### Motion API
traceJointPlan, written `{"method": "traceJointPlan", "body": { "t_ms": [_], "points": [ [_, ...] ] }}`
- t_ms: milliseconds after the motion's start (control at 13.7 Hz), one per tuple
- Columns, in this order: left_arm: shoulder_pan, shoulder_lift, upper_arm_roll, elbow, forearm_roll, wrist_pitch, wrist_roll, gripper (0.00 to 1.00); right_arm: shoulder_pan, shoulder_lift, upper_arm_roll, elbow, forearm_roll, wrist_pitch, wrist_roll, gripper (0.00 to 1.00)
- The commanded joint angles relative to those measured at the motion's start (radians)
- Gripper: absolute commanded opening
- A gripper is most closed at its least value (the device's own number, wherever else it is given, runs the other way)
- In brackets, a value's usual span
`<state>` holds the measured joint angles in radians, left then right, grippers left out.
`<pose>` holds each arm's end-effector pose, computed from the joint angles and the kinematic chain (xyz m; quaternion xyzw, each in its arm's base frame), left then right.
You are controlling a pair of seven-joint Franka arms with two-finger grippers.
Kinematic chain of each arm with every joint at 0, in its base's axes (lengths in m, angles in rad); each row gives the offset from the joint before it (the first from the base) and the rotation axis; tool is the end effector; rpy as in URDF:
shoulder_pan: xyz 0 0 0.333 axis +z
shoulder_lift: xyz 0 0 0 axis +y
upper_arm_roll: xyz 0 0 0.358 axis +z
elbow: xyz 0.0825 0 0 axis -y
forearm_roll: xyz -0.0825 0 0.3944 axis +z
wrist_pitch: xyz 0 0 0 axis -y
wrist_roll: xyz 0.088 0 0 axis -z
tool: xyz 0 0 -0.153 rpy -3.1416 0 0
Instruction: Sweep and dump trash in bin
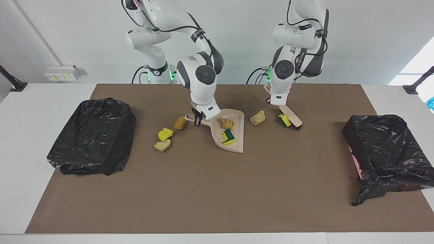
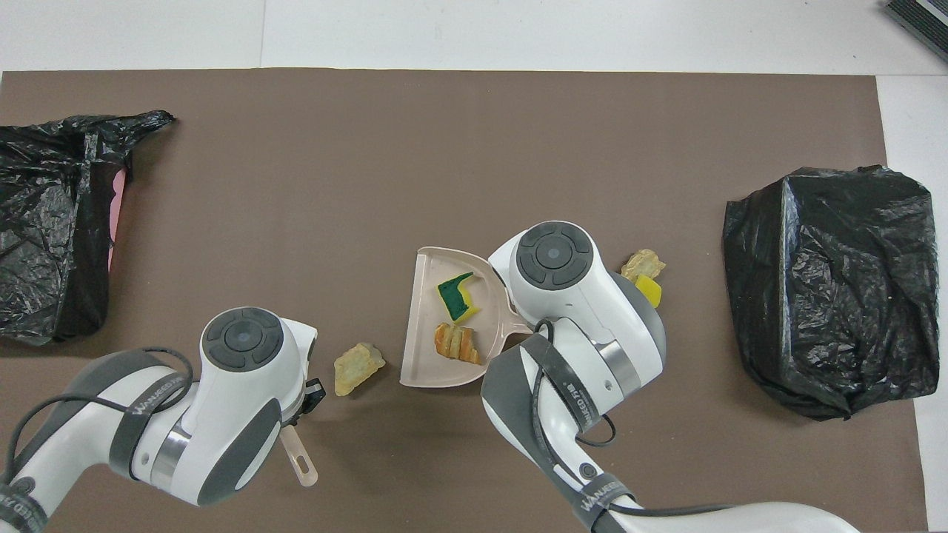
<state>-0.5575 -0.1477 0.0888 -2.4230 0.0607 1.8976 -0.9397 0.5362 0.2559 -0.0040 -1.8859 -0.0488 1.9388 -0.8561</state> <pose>0.3673 -0.1785 0.3318 -0.9586 -0.2129 0.1301 0.1369 0.5217 0.3010 0.3472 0.7573 0.6447 -0.1036 0.0056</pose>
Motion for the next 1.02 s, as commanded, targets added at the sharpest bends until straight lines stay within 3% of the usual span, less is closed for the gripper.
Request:
{"method": "traceJointPlan", "body": {
  "t_ms": [0, 438, 657, 949],
  "points": [
    [-0.001, -0.055, -0.009, -0.064, -0.004, 0.101, 0.068, 0.00, 0.008, -0.017, 0.004, -0.018, 0.000, -0.006, 0.029, 0.00],
    [-0.094, 0.054, -0.018, 0.014, -0.238, 0.265, 0.181, 0.00, -0.002, -0.014, 0.002, -0.012, -0.013, -0.023, 0.014, 0.00],
    [-0.191, 0.074, -0.018, 0.041, -0.323, 0.374, 0.211, 0.00, -0.005, -0.012, 0.002, -0.009, -0.016, -0.029, 0.011, 0.00],
    [-0.263, 0.144, -0.020, 0.171, -0.394, 0.394, 0.314, 0.00, -0.005, -0.012, 0.002, -0.002, -0.016, -0.047, 0.011, 0.00]
  ]
}}
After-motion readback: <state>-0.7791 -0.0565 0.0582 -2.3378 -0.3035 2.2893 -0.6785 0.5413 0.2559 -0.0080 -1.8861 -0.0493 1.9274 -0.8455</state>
